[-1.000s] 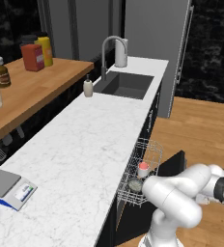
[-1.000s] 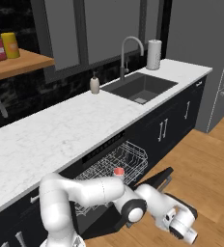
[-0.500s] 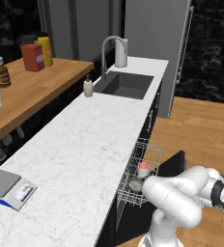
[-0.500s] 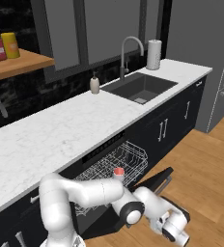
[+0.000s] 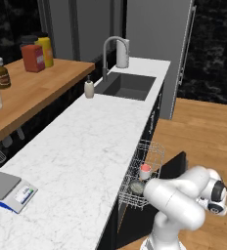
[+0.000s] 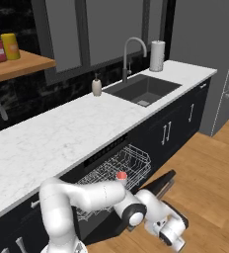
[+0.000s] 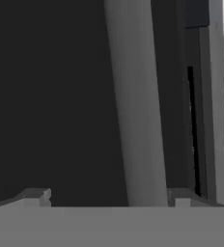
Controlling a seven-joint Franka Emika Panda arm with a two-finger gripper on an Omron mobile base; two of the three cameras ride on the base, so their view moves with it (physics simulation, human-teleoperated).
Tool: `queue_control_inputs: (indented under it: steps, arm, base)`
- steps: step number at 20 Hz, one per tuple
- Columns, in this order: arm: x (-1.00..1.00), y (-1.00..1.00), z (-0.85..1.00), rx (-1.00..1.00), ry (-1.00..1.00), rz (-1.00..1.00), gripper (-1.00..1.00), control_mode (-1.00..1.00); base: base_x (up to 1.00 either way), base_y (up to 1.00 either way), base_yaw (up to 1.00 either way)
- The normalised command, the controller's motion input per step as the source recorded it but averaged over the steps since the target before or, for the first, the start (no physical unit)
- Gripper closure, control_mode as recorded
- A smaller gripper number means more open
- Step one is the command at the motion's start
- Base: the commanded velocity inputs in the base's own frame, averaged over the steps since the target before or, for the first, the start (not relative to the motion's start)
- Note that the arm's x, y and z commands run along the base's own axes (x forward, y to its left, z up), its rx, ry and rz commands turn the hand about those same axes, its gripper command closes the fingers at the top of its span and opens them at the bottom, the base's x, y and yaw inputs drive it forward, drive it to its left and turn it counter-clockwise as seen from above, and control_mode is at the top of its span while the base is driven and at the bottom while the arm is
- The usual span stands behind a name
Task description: Pick up the cup and bowl from the counter, place them in the dishwasher, and close the dishwasher door.
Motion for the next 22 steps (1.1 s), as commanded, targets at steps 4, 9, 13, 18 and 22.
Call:
queue_control_inputs:
  steps: [4,9,13,18,22]
  arm:
    - [0.58,0.93,0.46,0.14,-0.04,0.00,-1.00,-1.00]
    - [0.68,1.00,0.54,0.07,-0.07,0.00,-1.00,-1.00]
    - [0.65,1.00,0.58,0.01,-0.07,0.00,-1.00,-1.00]
    - [0.73,1.00,0.60,0.00,-0.01,0.00,-1.00,-1.00]
    - [0.86,1.00,0.45,0.00,0.00,0.00,-1.00,-1.00]
  base:
    - [0.00,0.00,0.00]
    - [0.00,0.00,0.00]
    - [0.00,0.00,0.00]
    - [0.00,0.00,0.00]
    - [0.00,0.00,0.00]
